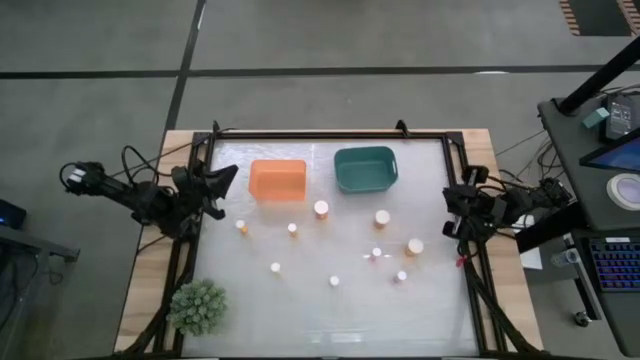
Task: Pick and place medicine bottles into bin by pill shape (circle, oval)
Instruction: Put the top left large orange pill bottle into the orange bin
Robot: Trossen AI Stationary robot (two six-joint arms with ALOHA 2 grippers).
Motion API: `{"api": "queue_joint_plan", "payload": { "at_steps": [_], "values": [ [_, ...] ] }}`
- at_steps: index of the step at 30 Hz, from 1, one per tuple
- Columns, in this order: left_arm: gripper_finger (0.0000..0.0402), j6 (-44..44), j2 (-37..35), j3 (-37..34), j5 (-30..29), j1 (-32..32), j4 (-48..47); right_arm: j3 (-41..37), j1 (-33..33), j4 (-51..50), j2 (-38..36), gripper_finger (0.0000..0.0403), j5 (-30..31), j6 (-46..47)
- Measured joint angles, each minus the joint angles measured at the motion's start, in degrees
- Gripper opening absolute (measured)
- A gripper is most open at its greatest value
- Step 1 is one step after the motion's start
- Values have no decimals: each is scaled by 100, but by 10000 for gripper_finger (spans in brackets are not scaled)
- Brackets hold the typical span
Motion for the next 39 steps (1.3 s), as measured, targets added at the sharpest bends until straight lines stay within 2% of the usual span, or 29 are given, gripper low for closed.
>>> {"api": "queue_joint_plan", "payload": {
  "at_steps": [6, 13, 22, 25, 30, 39],
  "values": [
    [0, 126, 1154, 927, -4, 79, -20, 0, 0, 677, 0, 18, -3, -431],
    [0, 454, 2271, 1892, 19, 190, -12, 4, 0, 756, 2, 18, -153, -420],
    [0, 452, 3510, 2989, 72, 676, -807, 461, 0, 670, 485, 18, -103, 315],
    [0, 181, 3831, 3380, 681, 893, -1396, 645, -1, 659, 800, 18, -21, 508],
    [0, -711, 4215, 4060, 2329, 1411, -2660, 1085, 0, 398, 1451, 18, 515, 937],
    [0, -1342, 4888, 4602, 3180, 1908, -3978, 2280, 0, -1799, 2451, 18, 1519, 1664]
  ]
}}
